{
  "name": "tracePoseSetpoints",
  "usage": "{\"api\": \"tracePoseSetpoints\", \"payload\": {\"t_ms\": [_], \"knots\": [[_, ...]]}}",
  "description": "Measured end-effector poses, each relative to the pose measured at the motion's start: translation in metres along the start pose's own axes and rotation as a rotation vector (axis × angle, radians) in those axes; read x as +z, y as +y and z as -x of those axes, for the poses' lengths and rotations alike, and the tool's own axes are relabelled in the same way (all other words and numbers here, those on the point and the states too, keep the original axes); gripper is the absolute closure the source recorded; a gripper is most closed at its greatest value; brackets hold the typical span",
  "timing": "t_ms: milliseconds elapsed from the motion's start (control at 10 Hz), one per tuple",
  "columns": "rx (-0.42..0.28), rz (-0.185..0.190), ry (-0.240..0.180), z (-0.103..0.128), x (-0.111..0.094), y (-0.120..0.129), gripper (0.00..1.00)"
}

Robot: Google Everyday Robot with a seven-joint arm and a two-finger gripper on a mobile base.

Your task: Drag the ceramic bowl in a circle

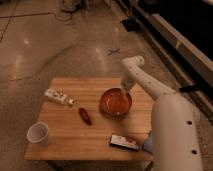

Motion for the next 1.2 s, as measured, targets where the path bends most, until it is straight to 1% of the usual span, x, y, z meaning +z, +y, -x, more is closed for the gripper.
{"api": "tracePoseSetpoints", "payload": {"t_ms": [200,300,400,600,700,800,1000,1100,1200], "knots": [[0.065,0.027,-0.022,0.035,-0.005,0.031,1.00],[0.089,0.036,-0.029,0.050,-0.008,0.041,1.00],[0.117,0.047,-0.037,0.070,-0.013,0.051,1.00],[0.141,0.054,-0.052,0.101,-0.020,0.054,1.00],[0.148,0.045,-0.054,0.118,-0.022,0.048,1.00],[0.147,0.033,-0.053,0.129,-0.024,0.038,1.00],[0.141,0.006,-0.048,0.142,-0.025,0.019,1.00],[0.130,-0.016,-0.043,0.147,-0.025,0.004,1.00],[0.113,-0.037,-0.033,0.146,-0.024,-0.011,1.00]]}}
